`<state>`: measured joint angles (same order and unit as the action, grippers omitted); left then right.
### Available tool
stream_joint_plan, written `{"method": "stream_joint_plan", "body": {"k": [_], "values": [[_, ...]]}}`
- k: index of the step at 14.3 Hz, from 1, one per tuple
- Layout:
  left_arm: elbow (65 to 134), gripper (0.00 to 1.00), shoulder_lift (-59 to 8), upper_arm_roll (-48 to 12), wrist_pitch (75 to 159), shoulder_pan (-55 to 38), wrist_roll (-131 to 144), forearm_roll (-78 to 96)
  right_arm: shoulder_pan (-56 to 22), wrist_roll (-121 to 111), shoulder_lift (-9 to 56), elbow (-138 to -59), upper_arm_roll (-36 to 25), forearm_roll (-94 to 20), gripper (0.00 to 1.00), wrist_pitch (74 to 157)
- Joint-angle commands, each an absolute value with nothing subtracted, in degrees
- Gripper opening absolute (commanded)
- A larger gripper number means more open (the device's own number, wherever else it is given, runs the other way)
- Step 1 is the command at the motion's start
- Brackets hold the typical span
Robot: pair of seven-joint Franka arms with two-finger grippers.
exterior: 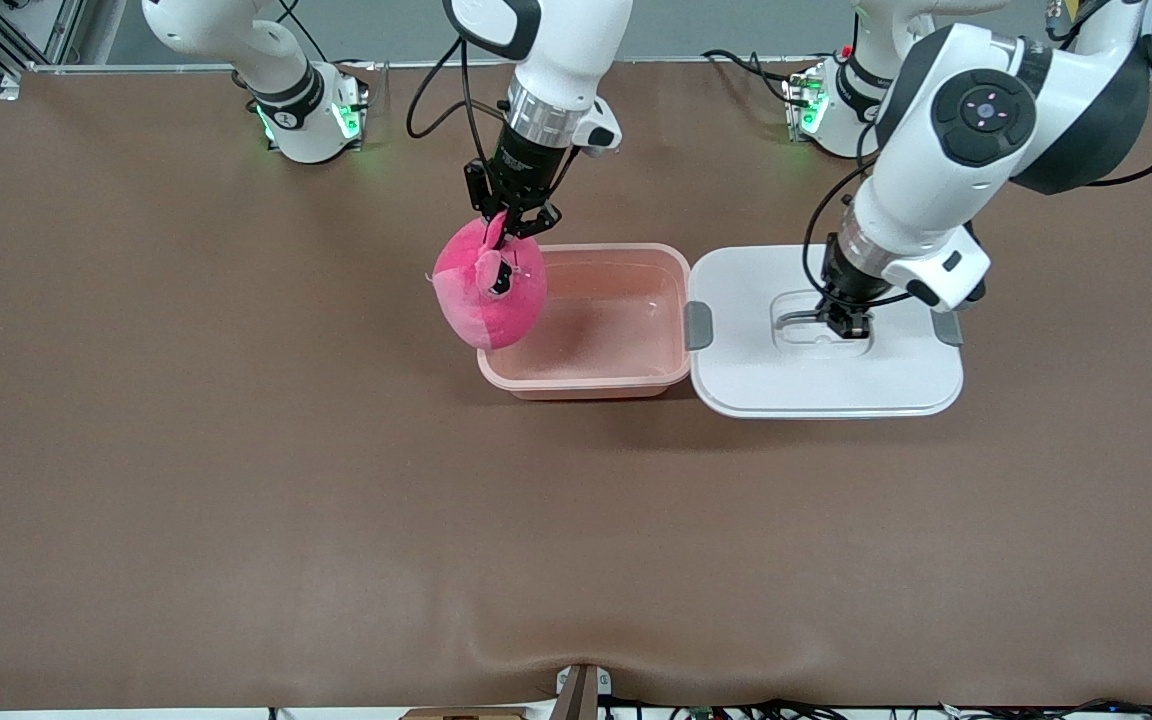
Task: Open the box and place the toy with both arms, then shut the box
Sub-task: 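Lift the lid off with the left gripper while the right gripper carries the plush, then lower the plush into the pink box and open the right gripper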
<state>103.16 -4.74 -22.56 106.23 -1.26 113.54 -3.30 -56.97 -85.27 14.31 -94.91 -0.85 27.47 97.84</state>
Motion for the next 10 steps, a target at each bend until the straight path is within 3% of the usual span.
{"method": "stream_joint_plan", "body": {"k": [1,4,5,6,7,10], "values": [[108.01,0.0,-0.18,-23.03,107.58,1.92,108.38,-1.93,-58.09,-83.85,14.67,-94.83,-1.14,29.27,0.05,97.12],[108.81,0.0,0.17,-22.94,108.54,4.3,104.17,-0.27,-58.8,-83.85,15.38,-94.83,-1.14,29.27,0.11,97.21],[108.72,0.0,0.18,-22.94,108.54,5.7,102.67,0.26,-58.8,-83.76,15.38,-94.83,-1.14,29.27,0.18,97.29],[108.81,0.0,0.18,-22.94,108.54,5.97,102.05,0.61,-58.89,-83.85,15.38,-94.75,-1.14,29.35,0.79,97.64],[108.81,0.0,0.18,-22.94,108.54,6.24,101.87,0.62,-58.8,-83.93,15.38,-94.57,-1.23,29.88,1.0,97.91],[109.16,0.0,0.53,-22.94,108.63,7.91,101.17,0.7,-58.62,-83.93,15.29,-93.87,-1.23,31.2,1.0,97.91]]}}
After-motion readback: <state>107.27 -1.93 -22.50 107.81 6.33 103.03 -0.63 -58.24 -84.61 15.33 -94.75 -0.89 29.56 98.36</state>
